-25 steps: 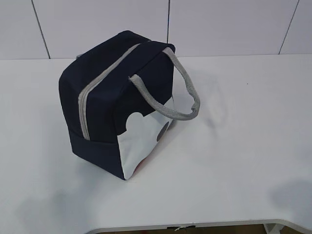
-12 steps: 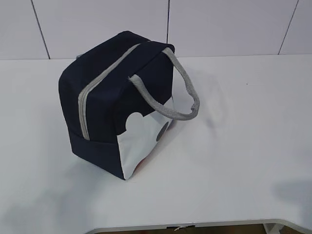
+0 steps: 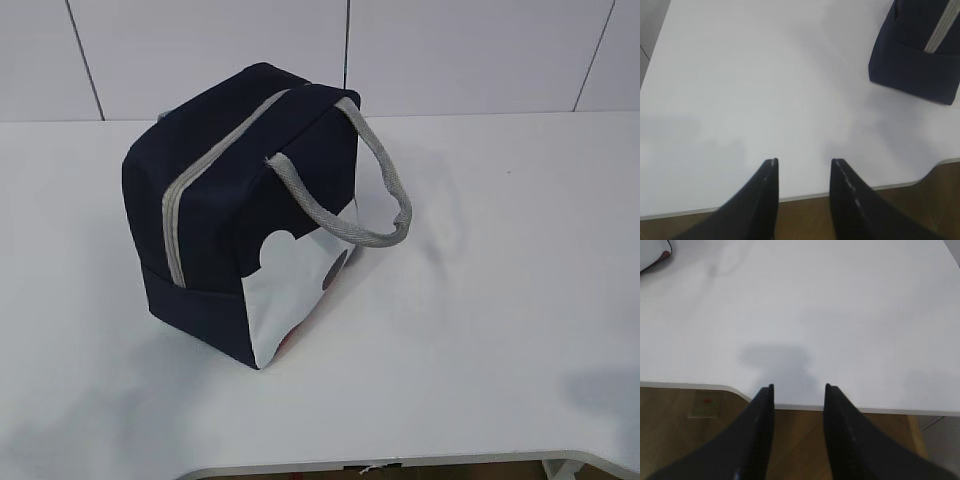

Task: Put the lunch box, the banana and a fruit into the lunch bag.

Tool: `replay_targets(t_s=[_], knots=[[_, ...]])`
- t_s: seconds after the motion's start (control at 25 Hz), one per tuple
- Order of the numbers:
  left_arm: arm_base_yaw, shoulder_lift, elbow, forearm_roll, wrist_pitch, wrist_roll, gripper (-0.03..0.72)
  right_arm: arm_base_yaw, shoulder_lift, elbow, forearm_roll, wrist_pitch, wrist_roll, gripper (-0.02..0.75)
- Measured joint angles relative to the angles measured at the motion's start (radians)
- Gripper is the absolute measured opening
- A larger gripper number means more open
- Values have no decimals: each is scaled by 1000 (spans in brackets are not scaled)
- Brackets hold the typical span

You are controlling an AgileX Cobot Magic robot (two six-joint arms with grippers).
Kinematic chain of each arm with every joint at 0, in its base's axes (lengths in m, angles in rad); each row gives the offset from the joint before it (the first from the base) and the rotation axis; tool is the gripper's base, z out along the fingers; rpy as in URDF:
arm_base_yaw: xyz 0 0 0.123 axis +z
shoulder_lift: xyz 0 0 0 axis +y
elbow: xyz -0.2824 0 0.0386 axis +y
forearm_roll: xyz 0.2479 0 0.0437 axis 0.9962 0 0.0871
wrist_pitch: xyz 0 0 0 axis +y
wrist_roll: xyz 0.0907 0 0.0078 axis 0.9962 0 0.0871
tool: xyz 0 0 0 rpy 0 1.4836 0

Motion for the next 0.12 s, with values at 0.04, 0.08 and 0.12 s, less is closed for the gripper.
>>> replay_targets(t_s=[0.04,0.08,0.12], knots=[[0,0,0,0,0,0,244,0,0,0,0,0,0,296],[0,0,0,0,0,0,244,0,0,0,0,0,0,296],[0,0,0,0,0,0,244,0,0,0,0,0,0,296]])
